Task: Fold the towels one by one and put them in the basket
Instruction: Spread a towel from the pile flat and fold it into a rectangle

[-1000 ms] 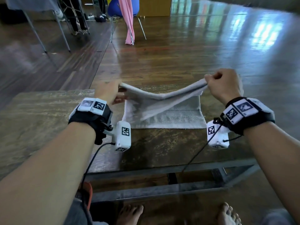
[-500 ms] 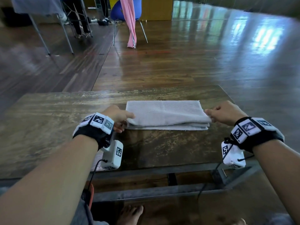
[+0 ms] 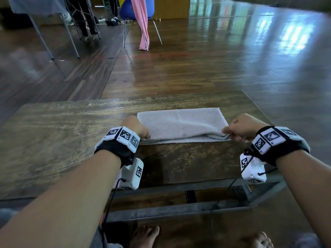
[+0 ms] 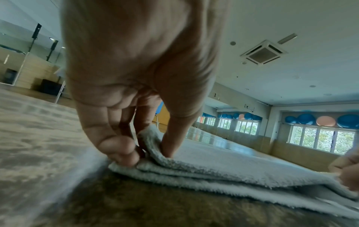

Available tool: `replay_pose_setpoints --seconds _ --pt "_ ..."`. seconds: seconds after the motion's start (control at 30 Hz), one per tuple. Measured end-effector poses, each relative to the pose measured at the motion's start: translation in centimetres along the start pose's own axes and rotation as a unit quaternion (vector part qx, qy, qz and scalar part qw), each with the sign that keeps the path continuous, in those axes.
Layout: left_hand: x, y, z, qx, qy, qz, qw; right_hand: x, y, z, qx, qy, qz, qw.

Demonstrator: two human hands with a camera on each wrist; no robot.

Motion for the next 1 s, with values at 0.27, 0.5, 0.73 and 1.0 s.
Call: replay_pose_setpoints --seconds 0.27,0.5,0.73,1.0 --pt "-0.5 0.4 -0.3 -0.008 0.016 0.115 0.993 0.7 -0.4 -0.8 -0.045 -0.004 -0.107 0.993" --pt "-0.8 0.5 -0.4 -0.011 -0.006 0.241 0.97 0.7 -0.6 -0.5 -0.054 0.002 -0.166 0.985" --pt "-1.2 -2.6 -1.5 -0.115 0.011 0.356 0.927 0.9 -2.5 -0.2 -0.153 -0.017 -0.23 0.961" --pt "1.1 -1.3 -1.4 0.015 -0.053 0.263 0.963 0.0 -1.4 1.0 -0.033 -0.008 -0.085 0.996"
Point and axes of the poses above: each hand's wrist, its own z-axis away from the middle knuckle, its own y-axis out of the palm, x = y × z, the point moved 4 cm from there along -z, towards the middle knuckle, and after that the axes turned 12 degrees about z, right-handed, at the moved point
